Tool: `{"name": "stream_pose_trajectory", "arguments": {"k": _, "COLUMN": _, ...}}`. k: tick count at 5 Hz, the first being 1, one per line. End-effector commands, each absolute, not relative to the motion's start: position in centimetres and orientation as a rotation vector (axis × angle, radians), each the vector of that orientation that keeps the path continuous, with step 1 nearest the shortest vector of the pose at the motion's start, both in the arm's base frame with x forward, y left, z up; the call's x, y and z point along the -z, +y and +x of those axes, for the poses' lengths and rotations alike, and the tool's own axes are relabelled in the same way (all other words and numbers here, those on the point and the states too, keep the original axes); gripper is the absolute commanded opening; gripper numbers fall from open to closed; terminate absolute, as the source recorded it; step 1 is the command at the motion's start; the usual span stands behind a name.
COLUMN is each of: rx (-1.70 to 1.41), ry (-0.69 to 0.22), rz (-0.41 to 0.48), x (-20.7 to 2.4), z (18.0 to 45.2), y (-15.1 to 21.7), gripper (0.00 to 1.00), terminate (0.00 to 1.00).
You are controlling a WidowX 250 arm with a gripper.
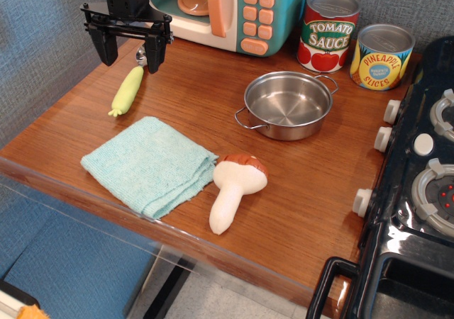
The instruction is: Move the mushroom to the other side of the blue rag.
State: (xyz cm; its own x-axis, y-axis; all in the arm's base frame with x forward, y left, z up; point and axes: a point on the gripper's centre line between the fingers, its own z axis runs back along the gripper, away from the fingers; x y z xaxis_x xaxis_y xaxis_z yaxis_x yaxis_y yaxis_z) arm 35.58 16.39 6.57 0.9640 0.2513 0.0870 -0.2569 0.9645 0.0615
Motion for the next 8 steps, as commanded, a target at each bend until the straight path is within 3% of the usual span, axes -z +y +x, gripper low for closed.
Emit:
{"name": "stream_pose_trajectory", "arguments": {"k": 1, "rx": -0.257, "ry": -0.079, "rz": 0.072, "x": -6.6, "z": 35.6, "y": 16.4, "gripper": 1.0, "terminate": 0.0}}
{"name": "stream_pose_trajectory", "arguments": {"k": 3, "rx": -0.131, "ry": -0.129, "rz": 0.05, "x": -6.7, "z": 31.8, "y": 10.3, "gripper": 1.0, "terminate": 0.0}}
{"name": "stream_pose_trajectory", "arguments": {"k": 5, "rx": 0.123, "ry": -0.188, "rz": -0.019, "x": -8.0, "z": 26.9, "y": 1.4, "gripper": 1.0, "terminate": 0.0}}
{"name": "stream_pose_trajectory", "arguments": {"k": 6, "rx": 0.157, "ry": -0.22, "rz": -0.068, "x": -9.1, "z": 26.7, "y": -1.4, "gripper": 1.0, "terminate": 0.0}}
{"name": "stream_pose_trajectory", "arguments": {"k": 7, "rx": 0.138, "ry": -0.201, "rz": -0.077, "x": -8.2, "z": 27.3, "y": -2.5, "gripper": 1.0, "terminate": 0.0}}
{"name": "stream_pose_trajectory", "arguments": {"k": 8, "rx": 0.1, "ry": -0.134, "rz": -0.029, "x": -5.7, "z": 27.5, "y": -2.1, "gripper": 1.0, "terminate": 0.0}}
